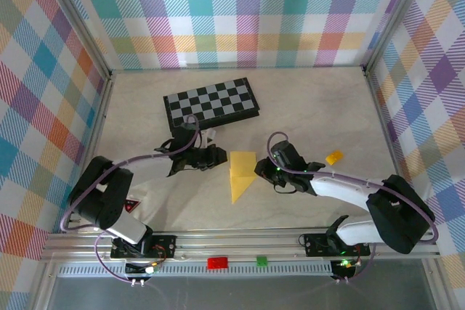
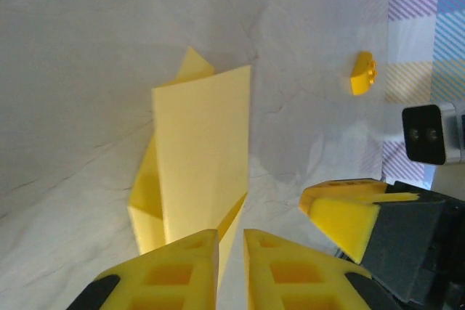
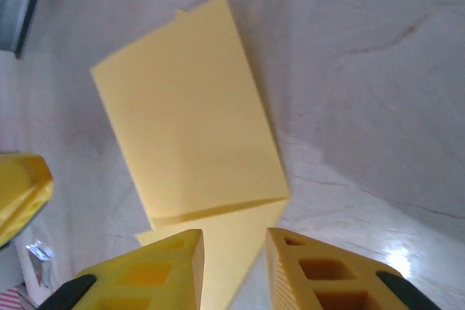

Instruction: Fold a paper plane with a square sheet of paper (pick it up from the middle)

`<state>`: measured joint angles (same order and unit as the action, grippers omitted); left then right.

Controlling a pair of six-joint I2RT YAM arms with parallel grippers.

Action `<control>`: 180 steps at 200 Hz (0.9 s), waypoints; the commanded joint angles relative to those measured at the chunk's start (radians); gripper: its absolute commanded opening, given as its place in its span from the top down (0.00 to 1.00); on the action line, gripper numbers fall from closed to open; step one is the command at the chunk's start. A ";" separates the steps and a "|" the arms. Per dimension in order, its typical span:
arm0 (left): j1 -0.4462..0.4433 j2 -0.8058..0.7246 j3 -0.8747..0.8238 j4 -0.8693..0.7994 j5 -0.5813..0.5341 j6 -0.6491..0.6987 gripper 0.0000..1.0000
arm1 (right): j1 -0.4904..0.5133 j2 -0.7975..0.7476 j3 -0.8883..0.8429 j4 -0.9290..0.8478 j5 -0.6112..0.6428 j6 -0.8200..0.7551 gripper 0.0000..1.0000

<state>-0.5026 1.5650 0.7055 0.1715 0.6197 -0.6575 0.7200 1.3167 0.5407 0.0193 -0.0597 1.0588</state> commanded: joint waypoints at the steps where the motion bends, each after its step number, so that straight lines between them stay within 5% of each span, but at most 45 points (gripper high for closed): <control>1: -0.023 0.069 0.042 0.036 0.039 0.018 0.85 | -0.034 0.032 0.007 0.018 -0.136 -0.072 0.69; 56: -0.049 0.173 0.094 0.056 0.040 0.010 0.87 | -0.069 0.159 0.031 0.120 -0.256 -0.081 0.61; 180: -0.051 0.320 0.072 0.023 -0.036 0.045 0.93 | -0.120 0.180 0.033 0.129 -0.331 -0.100 0.52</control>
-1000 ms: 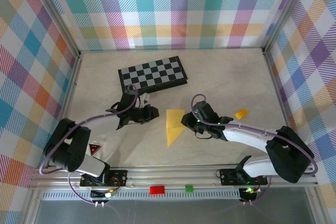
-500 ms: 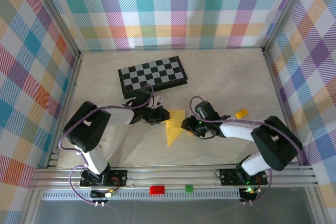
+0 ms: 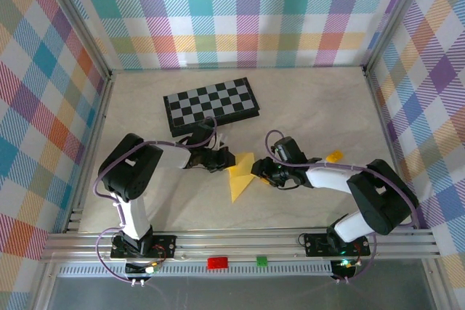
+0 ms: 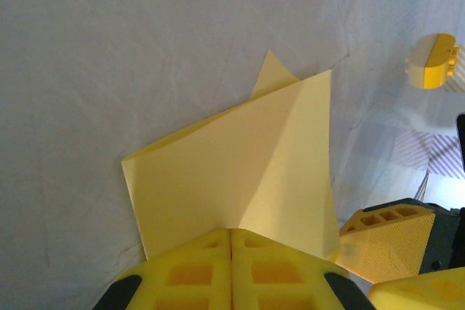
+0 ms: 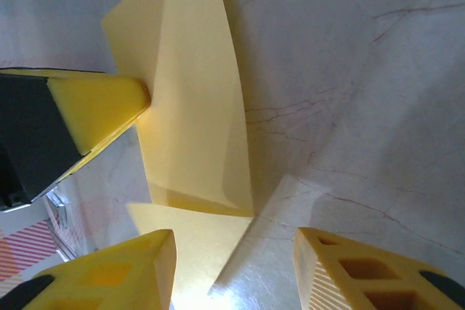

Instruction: Fold a paper plane with a square sheet of paper (pick it up from the middle)

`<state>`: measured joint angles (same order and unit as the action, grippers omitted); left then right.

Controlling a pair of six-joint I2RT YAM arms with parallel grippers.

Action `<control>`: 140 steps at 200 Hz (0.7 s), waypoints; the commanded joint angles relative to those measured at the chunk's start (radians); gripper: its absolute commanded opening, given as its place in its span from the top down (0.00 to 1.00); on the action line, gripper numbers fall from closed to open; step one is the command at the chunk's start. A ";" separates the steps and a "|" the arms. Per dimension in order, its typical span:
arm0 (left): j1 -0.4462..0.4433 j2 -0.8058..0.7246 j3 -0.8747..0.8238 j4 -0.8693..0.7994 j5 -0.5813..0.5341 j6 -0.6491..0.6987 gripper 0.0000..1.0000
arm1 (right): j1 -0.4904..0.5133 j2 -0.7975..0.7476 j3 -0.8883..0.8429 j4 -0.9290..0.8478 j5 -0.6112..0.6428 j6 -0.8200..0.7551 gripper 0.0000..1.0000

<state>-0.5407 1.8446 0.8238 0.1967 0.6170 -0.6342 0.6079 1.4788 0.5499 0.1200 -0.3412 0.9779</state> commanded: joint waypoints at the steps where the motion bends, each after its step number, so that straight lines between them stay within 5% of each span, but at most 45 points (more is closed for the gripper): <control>1: -0.012 0.041 -0.049 -0.001 -0.034 0.021 0.93 | -0.008 0.017 0.023 0.028 -0.050 -0.019 0.52; 140: -0.007 0.032 -0.084 0.004 -0.022 0.039 0.94 | -0.053 0.096 0.006 0.211 -0.135 0.021 0.52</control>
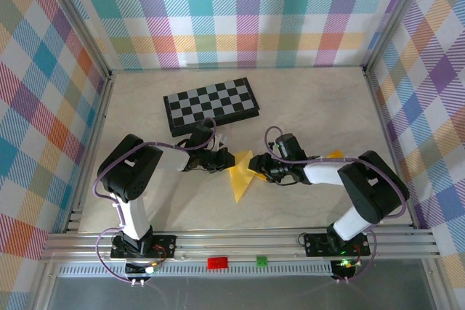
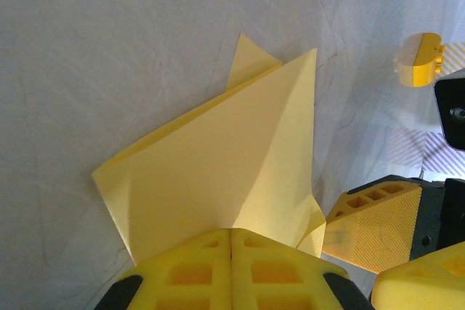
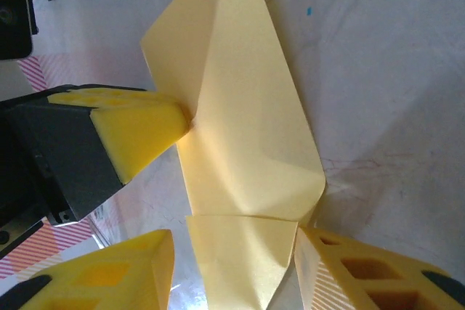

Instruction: Fold a paper plane with a square sheet of paper (pick it up from the middle)

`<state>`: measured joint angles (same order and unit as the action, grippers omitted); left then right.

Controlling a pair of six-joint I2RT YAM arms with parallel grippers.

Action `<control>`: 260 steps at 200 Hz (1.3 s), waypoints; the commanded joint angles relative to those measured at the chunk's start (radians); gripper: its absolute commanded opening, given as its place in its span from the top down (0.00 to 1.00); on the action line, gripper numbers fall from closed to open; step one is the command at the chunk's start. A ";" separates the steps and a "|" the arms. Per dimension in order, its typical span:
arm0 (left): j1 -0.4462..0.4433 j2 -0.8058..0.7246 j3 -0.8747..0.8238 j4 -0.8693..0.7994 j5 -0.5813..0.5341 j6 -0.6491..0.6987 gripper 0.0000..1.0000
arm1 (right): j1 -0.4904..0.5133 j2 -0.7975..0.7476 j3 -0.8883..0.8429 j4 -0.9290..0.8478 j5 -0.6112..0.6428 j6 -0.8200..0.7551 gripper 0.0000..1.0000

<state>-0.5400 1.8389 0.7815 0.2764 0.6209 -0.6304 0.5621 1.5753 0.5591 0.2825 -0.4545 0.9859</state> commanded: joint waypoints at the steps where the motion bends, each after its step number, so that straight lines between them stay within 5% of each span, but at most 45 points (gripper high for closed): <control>1: -0.008 0.038 -0.043 -0.075 -0.025 0.035 0.94 | -0.007 -0.002 -0.003 0.045 -0.019 0.014 0.52; 88: -0.005 0.048 -0.045 -0.066 -0.028 0.031 0.95 | -0.007 -0.029 0.001 -0.101 0.061 -0.002 0.51; 143: -0.005 0.052 -0.038 -0.064 -0.014 0.029 0.95 | -0.007 0.036 -0.003 0.155 -0.072 0.013 0.55; 260: -0.005 0.042 -0.045 -0.072 -0.013 0.034 0.96 | -0.086 0.183 0.187 0.029 -0.279 -0.221 0.66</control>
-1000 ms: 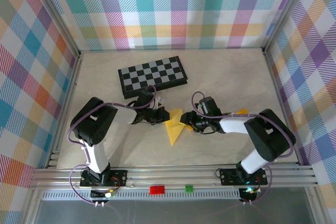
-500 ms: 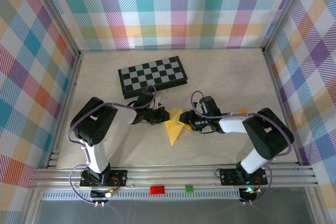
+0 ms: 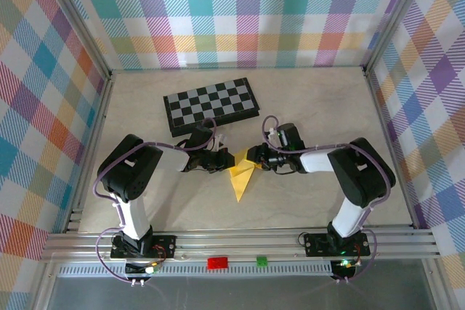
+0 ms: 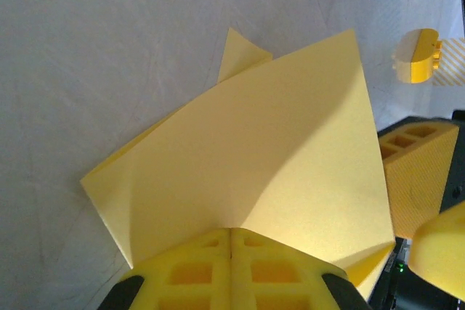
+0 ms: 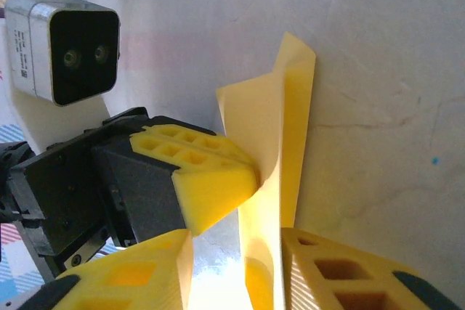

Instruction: Fold a paper plane with a square sheet of paper (pick it up from the middle)

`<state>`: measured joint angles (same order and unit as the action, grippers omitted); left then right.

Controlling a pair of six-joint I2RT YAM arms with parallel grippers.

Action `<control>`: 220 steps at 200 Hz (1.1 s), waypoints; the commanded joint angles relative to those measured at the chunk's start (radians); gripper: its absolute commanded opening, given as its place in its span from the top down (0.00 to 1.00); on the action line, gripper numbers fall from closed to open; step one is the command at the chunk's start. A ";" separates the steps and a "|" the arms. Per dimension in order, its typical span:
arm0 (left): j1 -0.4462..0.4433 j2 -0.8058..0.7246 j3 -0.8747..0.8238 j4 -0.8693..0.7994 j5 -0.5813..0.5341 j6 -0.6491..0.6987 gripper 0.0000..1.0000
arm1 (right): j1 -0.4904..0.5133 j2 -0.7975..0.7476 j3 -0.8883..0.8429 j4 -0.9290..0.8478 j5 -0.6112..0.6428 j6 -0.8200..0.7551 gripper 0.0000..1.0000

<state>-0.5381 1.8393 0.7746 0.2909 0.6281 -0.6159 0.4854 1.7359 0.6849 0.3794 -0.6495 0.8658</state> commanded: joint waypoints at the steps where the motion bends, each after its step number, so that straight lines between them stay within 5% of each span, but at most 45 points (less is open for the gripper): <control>1: -0.006 0.042 -0.037 -0.087 -0.021 0.020 0.96 | -0.011 0.023 0.062 -0.073 -0.083 -0.104 0.66; 134: -0.005 0.013 -0.048 -0.096 -0.026 0.024 0.96 | -0.033 0.143 0.220 -0.296 -0.142 -0.244 0.76; 220: -0.002 -0.072 -0.061 -0.107 -0.039 0.022 0.90 | -0.033 0.112 0.213 -0.350 -0.127 -0.235 1.00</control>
<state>-0.5385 1.8137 0.7528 0.2901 0.6163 -0.6102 0.4576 1.8862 0.9108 0.0528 -0.7746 0.6231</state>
